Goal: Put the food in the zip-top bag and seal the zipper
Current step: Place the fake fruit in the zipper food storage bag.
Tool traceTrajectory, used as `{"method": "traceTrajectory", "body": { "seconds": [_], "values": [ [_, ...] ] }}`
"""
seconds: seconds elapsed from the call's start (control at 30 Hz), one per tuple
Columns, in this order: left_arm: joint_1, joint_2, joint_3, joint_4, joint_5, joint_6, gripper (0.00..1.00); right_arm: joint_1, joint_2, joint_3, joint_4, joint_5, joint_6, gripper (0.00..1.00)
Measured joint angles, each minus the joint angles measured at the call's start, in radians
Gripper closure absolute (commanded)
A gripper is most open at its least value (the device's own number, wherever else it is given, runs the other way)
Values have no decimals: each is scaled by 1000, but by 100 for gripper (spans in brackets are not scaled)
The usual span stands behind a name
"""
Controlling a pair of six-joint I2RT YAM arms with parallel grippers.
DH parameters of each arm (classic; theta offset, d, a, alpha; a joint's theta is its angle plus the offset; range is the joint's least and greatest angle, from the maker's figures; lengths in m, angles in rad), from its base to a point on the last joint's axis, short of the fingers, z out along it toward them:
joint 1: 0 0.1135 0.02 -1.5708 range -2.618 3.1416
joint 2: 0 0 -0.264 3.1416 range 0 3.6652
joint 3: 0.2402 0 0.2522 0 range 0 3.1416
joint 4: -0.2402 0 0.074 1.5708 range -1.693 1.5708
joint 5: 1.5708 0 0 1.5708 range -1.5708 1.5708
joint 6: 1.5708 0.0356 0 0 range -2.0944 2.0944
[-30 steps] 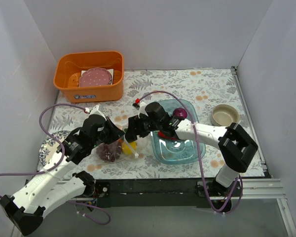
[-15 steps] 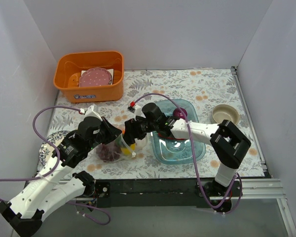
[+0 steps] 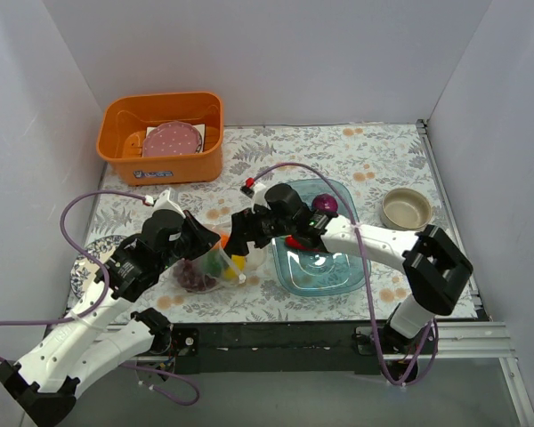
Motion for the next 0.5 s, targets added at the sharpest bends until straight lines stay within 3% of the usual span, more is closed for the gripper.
{"method": "traceTrajectory", "body": {
  "seconds": [0.33, 0.5],
  "values": [
    [0, 6, 0, 2, -6, 0, 100, -43, -181, 38, -349, 486, -38, 2],
    [0, 19, 0, 5, -2, -1, 100, -150, -187, 38, -474, 568, -95, 2]
  ]
}}
